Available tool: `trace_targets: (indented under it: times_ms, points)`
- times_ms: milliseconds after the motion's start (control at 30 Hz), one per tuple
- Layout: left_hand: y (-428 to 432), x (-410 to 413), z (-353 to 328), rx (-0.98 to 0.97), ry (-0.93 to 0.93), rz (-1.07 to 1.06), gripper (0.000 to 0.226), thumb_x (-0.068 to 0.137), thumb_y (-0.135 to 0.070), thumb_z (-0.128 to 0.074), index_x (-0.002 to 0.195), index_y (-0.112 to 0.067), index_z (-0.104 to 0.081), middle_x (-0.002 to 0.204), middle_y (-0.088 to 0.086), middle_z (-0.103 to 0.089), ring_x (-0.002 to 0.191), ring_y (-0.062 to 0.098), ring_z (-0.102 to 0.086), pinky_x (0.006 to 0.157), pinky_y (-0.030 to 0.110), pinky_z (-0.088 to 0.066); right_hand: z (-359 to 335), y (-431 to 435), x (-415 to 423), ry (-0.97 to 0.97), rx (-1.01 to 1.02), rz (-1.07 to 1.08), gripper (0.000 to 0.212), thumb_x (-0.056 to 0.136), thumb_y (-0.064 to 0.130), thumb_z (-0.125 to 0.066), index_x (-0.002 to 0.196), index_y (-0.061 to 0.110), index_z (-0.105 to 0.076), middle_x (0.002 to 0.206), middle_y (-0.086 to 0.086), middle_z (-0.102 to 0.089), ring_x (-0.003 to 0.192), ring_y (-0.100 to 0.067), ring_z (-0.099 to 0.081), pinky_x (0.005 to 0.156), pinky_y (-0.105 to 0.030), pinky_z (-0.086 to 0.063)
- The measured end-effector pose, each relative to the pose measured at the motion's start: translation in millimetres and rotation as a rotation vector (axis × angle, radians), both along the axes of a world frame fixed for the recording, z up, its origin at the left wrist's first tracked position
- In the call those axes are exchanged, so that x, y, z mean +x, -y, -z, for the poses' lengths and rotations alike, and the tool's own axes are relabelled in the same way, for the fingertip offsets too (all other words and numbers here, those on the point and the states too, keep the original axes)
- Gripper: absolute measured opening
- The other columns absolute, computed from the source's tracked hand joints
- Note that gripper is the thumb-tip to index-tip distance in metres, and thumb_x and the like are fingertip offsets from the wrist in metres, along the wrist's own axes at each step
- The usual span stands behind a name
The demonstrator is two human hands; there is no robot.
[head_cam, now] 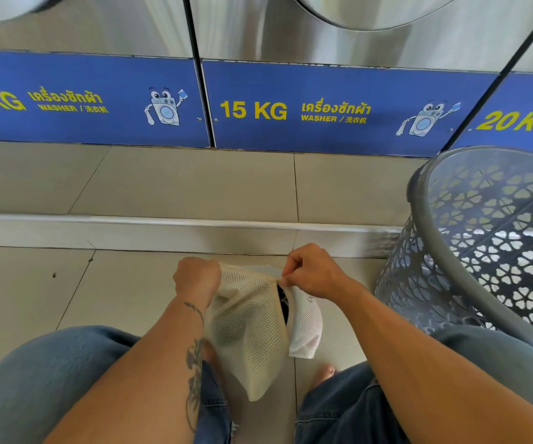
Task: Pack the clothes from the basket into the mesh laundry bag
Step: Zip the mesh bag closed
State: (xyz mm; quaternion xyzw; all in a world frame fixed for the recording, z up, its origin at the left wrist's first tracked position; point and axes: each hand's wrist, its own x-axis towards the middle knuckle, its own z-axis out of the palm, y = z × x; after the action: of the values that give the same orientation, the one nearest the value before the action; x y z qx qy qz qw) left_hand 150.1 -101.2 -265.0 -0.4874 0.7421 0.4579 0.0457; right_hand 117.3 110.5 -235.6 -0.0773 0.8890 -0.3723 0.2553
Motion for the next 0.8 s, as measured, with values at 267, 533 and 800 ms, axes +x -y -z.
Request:
trace_targets:
  times_ms: [267, 533, 800]
  points:
    - [-39.0, 26.3, -8.4, -0.665, -0.091, 1.076, 0.051, 0.081, -0.03, -0.06, 0.131, -0.036, -0.054, 0.134, -0.008, -0.047, 0.129, 0.02, -0.036, 0.108, 0.05, -0.028, -8.5, -2.9, 21.5, -0.08, -0.008, 0.048, 0.02, 0.085, 0.005, -0.075, 0.073, 0.02, -0.069, 0.08, 0.004, -0.07, 0.076, -0.007, -0.065, 0.061, -0.014, -0.046]
    - [-43.7, 32.4, -2.4, -0.684, -0.149, 1.048, 0.018, 0.089, -0.027, -0.053, 0.093, -0.032, -0.069, 0.096, -0.011, -0.069, 0.091, 0.015, -0.061, 0.087, 0.039, -0.042, -6.8, -1.5, 41.5, -0.079, 0.005, 0.004, 0.018, 0.084, 0.006, -0.076, 0.073, 0.019, -0.069, 0.082, 0.001, -0.07, 0.079, -0.013, -0.066, 0.068, -0.022, -0.055]
    - [-27.4, 21.7, 4.4, -0.705, -0.182, 0.788, 0.024, 0.084, -0.011, -0.054, 0.077, -0.032, -0.064, 0.081, -0.009, -0.068, 0.08, 0.018, -0.064, 0.079, 0.034, -0.044, -0.5, -9.8, 46.3, -0.071, 0.015, 0.038, 0.011, 0.084, 0.0, -0.072, 0.08, 0.01, -0.074, 0.081, 0.001, -0.071, 0.076, -0.01, -0.066, 0.064, -0.017, -0.052]
